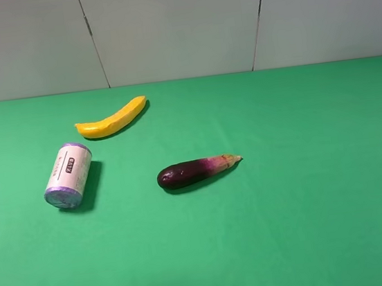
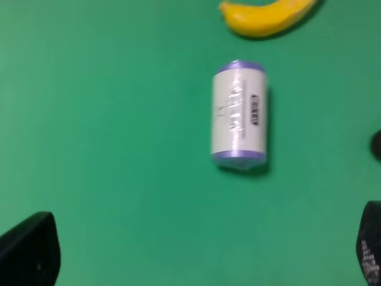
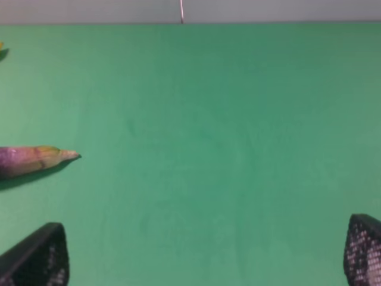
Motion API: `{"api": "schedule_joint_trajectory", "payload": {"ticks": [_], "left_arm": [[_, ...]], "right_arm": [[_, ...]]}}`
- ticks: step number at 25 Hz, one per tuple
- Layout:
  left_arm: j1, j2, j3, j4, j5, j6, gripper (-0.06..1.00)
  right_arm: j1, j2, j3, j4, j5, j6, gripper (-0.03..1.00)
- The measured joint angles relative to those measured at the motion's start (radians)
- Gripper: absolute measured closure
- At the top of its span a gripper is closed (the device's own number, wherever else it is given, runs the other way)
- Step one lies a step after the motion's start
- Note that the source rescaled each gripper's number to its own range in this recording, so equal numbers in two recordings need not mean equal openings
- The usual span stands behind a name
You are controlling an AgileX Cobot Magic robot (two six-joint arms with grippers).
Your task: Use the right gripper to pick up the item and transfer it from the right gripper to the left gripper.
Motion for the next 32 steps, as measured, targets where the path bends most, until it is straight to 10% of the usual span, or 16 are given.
{"api": "schedule_joint_trajectory", "payload": {"ticks": [18,32], "left_arm": [[0.000,-0.611,0.348,-0.074,-0.008,0.241,-0.03],[0.000,-0.705,0.537,-0.153,-0.115,0.270,-0.03]], "right_arm": [[0.000,0.000,0.000,0.000,0.000,0.000,-0.03],[0.000,0.000,0.000,0.000,0.000,0.000,-0.03]]}}
